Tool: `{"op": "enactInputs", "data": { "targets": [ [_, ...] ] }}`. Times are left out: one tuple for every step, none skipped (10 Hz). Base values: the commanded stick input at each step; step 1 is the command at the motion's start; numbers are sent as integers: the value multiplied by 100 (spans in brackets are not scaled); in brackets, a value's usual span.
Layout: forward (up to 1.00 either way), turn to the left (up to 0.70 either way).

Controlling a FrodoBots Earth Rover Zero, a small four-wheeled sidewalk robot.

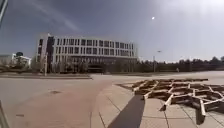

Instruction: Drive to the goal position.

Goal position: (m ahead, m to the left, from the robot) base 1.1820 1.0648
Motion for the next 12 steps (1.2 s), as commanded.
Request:
{"op": "enactInputs", "data": {
  "targets": [
    [5,0],
    [5,0],
    [5,0],
    [5,0],
    [5,0],
    [4,0],
    [5,0],
    [5,0],
    [5,0],
    [5,0],
    [5,0],
    [5,0]
  ]
}}
